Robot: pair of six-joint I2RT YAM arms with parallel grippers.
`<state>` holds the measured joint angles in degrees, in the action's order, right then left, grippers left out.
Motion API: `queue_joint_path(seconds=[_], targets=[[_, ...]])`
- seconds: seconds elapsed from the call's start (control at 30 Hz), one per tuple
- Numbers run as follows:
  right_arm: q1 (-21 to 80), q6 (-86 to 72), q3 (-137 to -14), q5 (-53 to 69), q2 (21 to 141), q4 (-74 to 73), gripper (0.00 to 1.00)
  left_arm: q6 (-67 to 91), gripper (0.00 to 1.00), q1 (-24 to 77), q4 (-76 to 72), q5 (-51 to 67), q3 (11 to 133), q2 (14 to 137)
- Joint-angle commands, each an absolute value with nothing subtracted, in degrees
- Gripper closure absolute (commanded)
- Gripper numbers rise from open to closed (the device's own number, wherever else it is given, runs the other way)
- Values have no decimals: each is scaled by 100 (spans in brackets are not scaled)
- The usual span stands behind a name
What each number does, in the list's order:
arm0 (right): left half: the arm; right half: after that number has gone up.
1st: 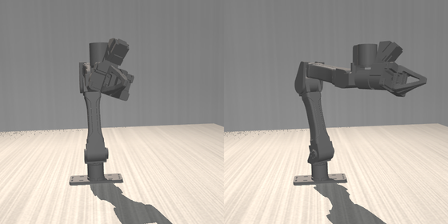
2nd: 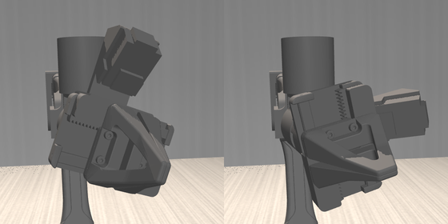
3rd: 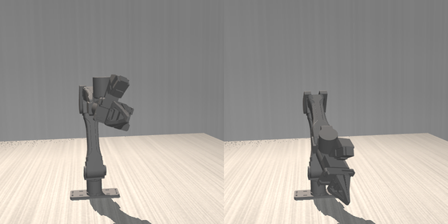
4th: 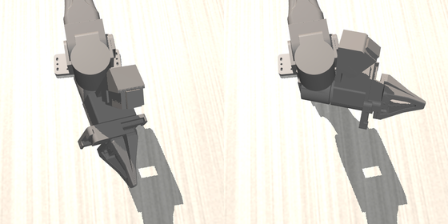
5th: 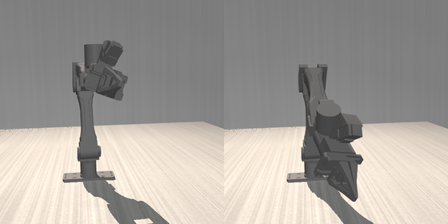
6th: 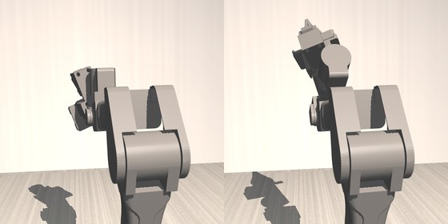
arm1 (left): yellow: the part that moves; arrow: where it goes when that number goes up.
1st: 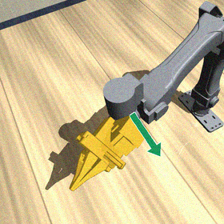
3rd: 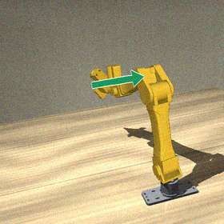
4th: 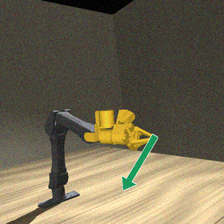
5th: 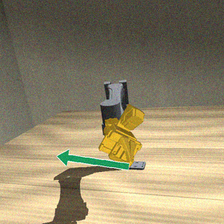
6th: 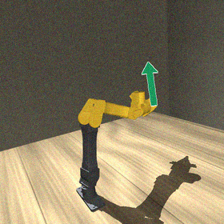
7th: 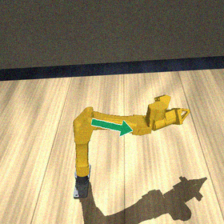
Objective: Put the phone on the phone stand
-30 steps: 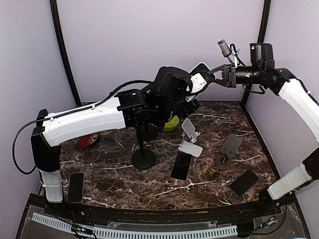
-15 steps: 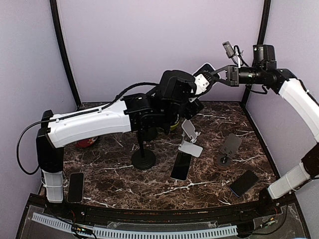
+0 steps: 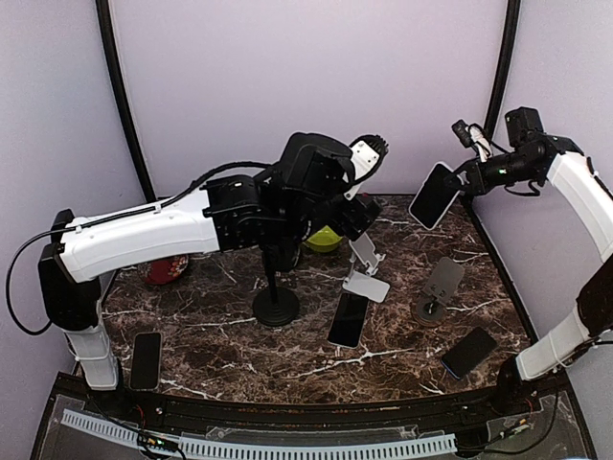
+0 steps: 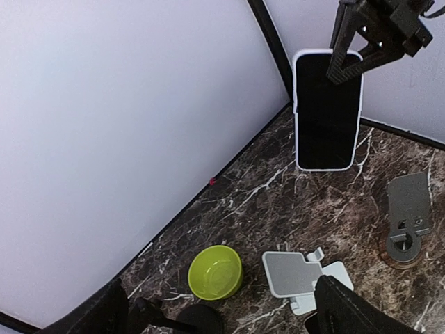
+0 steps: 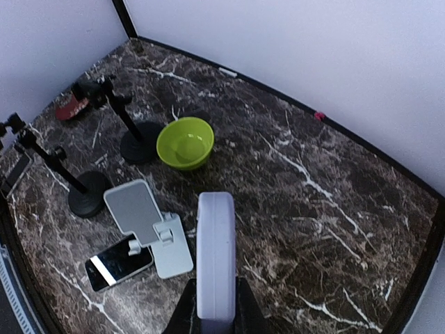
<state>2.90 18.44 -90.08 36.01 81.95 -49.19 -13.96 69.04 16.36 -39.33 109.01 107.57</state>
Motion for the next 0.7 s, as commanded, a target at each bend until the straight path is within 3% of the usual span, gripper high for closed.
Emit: queue_joint_path(seconds=[0.0,0.2,0.67], targets=[[107,2936,-8988,3363,8048,-5866,100,-783,4,6935,1590,-3429,10450,10236],[16,3419,-9192,3374,8289,-6689,100,-446,5,6935,1554,-3007,10031,10108],[-55,3243,-8833,3456,8224,-6826,100,-377,5,6935,1459,-2921,9797,10105]])
